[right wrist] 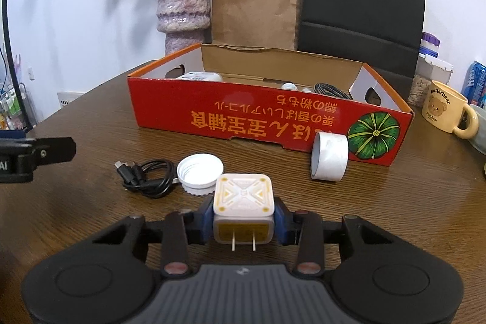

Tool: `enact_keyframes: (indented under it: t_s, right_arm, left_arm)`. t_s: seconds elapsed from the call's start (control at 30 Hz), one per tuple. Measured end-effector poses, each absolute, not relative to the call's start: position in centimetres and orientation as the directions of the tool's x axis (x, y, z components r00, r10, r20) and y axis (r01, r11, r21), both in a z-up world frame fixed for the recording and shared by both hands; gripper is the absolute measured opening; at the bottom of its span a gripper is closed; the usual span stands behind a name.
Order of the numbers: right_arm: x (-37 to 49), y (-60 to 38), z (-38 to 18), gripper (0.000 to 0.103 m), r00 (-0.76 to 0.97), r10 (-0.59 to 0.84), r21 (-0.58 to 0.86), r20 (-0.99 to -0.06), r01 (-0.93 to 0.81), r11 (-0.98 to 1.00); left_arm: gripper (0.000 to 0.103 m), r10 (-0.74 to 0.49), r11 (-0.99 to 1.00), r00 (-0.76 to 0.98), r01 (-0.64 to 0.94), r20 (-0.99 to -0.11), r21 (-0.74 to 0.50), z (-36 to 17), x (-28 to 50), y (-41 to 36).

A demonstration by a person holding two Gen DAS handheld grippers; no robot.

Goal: Organize rigid objects
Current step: 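Grasp the white plug adapter with the right tool while the left tool grasps the black USB cable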

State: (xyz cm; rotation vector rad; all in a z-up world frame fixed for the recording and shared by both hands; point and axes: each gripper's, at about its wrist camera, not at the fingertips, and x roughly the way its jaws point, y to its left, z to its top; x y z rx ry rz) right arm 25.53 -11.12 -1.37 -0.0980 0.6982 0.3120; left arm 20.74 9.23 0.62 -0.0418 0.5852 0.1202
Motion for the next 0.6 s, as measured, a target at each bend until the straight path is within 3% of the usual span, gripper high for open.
enact_keyframes:
  t_s: [0.6]
  right_arm:
    - [25.6,-13.7,0.0,0.038,0.778,0.213,-0.001,-0.591,-0.264,0.964]
  left_arm:
    - [0.103,0.013,1.0,0.797,-0.02,-0.604,-0.005,-1.2,23.4,5.5]
